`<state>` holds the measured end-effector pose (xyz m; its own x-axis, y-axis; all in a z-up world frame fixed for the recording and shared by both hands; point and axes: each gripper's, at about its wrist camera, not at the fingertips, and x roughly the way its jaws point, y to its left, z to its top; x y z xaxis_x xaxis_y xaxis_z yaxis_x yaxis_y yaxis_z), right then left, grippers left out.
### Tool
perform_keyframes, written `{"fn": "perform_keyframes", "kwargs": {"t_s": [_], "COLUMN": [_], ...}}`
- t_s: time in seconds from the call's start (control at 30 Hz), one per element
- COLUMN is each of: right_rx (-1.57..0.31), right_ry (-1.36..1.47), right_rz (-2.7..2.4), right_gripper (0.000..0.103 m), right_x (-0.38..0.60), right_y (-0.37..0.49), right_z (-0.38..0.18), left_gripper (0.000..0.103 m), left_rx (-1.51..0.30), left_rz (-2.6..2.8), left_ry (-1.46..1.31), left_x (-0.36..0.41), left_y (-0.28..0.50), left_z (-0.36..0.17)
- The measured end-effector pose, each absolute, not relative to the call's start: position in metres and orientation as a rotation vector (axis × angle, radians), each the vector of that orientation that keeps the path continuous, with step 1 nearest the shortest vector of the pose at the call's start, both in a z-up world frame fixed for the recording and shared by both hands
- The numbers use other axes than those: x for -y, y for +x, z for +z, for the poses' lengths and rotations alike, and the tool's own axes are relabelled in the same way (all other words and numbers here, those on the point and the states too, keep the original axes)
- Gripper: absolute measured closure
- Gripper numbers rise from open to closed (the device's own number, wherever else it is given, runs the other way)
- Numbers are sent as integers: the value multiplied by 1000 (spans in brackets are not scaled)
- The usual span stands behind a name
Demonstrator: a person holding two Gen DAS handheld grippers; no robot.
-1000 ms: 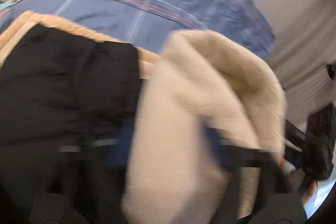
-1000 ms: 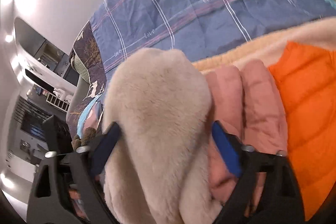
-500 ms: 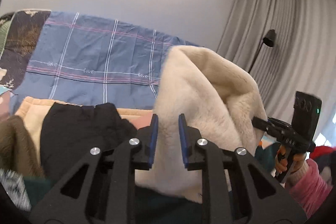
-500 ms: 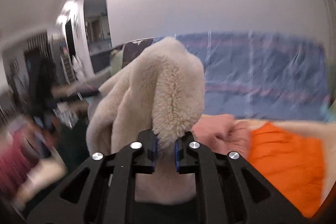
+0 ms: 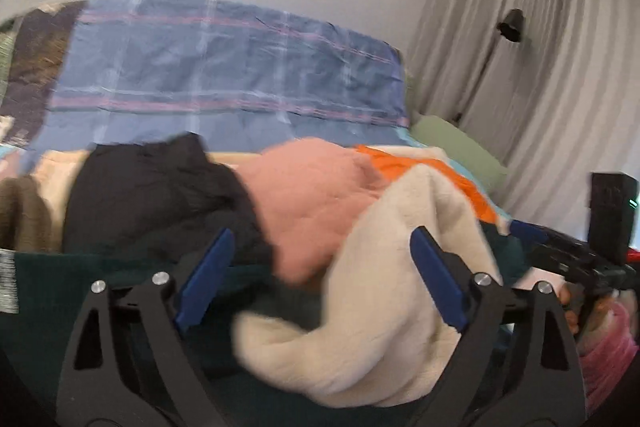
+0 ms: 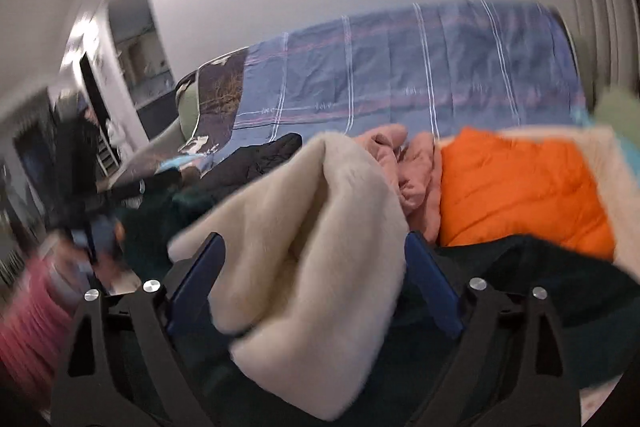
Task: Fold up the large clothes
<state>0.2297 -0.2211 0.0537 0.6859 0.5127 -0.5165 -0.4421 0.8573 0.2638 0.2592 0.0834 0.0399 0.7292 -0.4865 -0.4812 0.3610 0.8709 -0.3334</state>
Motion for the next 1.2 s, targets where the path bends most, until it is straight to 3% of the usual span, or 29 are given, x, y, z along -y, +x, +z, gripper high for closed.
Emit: {"fn": "perform_keyframes", "kwargs": {"t_s": [0.13,0.17,0.2,0.23,0.27,0.4,0.47,0.53,0.57,0.6,0.63,0.67,0.8,0.93,1.1,1.2], "right_rx": [-760,-795,-839,-870,-870,-554,-401,-320,-311,-325,-359,-382,-562,-680,-835,-967], "right_ry": [122,160,234,266,308,236,143,78,42,14,-28,-49,-48,188,321,444], "right_rz": [473,468,500,514,514,565,612,692,749,787,823,834,827,731,575,585], "right_gripper": [15,55,83,92,93,93,92,86,67,54,38,37,37,37,37,35], "right_x": [210,209,210,211,212,215,216,219,220,220,220,220,235,267,272,266], "right_y": [261,267,276,279,280,225,179,137,112,95,69,58,20,33,75,90], "right_z": [30,22,12,7,9,67,92,99,96,90,75,65,20,8,-11,-40], "left_gripper": [7,8,37,68,90,90,85,63,37,26,25,23,22,21,8,6], "left_rx": [-673,-690,-706,-728,-760,-551,-446,-337,-312,-295,-284,-294,-442,-644,-726,-837], "left_rz": [-553,-551,-538,-530,-524,-518,-525,-517,-514,-507,-496,-484,-364,-339,-410,-431], "left_ry": [-154,-124,-85,-32,2,-42,-50,-55,-63,-74,-84,-85,-130,-306,-368,-341], "left_x": [-40,-29,-20,-10,-4,-30,-47,-70,-80,-91,-104,-112,-142,-160,-143,-127], "left_y": [271,270,275,278,280,240,207,158,138,117,92,74,36,43,56,80], "left_z": [22,17,12,6,4,52,73,84,84,81,72,64,17,-27,-41,-61]}}
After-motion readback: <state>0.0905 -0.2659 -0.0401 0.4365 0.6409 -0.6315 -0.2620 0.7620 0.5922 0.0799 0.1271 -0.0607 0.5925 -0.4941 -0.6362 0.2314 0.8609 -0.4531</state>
